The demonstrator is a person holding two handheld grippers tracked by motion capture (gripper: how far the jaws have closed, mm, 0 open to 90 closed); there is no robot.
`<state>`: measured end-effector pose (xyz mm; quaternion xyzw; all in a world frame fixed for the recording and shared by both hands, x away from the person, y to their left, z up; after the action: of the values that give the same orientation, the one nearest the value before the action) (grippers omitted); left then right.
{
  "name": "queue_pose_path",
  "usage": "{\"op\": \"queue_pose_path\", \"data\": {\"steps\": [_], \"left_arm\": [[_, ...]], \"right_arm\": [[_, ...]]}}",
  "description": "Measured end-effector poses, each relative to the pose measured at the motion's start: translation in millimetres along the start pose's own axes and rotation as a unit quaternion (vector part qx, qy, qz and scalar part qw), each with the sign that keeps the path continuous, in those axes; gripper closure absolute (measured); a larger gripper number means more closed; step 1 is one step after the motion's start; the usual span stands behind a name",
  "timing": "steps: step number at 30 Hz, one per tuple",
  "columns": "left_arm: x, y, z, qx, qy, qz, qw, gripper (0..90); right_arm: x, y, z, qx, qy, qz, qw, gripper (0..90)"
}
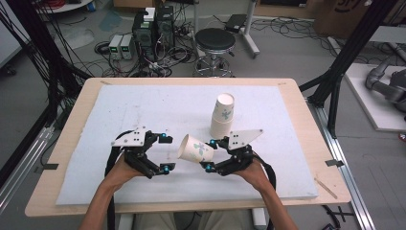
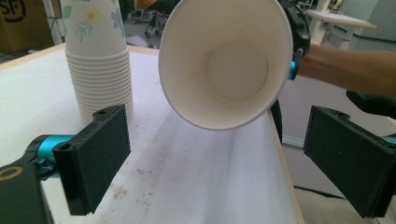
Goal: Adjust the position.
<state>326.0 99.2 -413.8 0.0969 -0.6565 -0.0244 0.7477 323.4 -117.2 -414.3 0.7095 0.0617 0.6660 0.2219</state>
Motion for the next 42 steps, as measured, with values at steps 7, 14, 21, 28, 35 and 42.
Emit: {"op": "queue_pose_path", "data": {"steps": [7,14,21,28,35,42], "left_arm": [[-0.9,-8.3,0.3,-0.008,0.000,0.010,0.9999,7.2],[2.4,-19.4,1.1,-0.022,-0.002,0.022,0.9995,7.2],[6.6,-34.5,1.6,-0.041,0.000,0.016,0.9990,7.2],[10.8,-41.7,2.1,-0.051,-0.003,0.019,0.9985,7.3],[9.7,-43.4,2.4,-0.062,-0.005,0.017,0.9979,10.3],[8.8,-43.4,3.4,-0.079,-0.005,0.017,0.9967,19.6]], "right_arm": [[-2.2,-2.6,-0.3,0.006,0.002,0.025,0.9997,37.7],[-2.2,-5.3,-0.9,0.016,0.005,0.029,0.9994,37.7],[-2.0,-5.9,-2.3,0.024,0.010,0.033,0.9991,37.7],[-1.7,-7.5,-3.1,0.031,0.013,0.038,0.9987,37.7],[-2.5,-10.5,-4.5,0.043,0.014,0.035,0.9984,37.7],[-3.2,-12.1,-4.9,0.045,0.016,0.032,0.9983,37.7]]}}
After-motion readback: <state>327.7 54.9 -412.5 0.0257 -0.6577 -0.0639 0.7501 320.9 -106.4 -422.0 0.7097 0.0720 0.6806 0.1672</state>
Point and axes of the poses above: each handheld gripper's, and its own axes: y roughly backward along the jaws, x roughly out of its top, z roughly to its right, the point moved 6 cm from there along -y, roughly forward along the jaws, and after that the axes turned 4 degrees about -x, right-handed, at the moved point
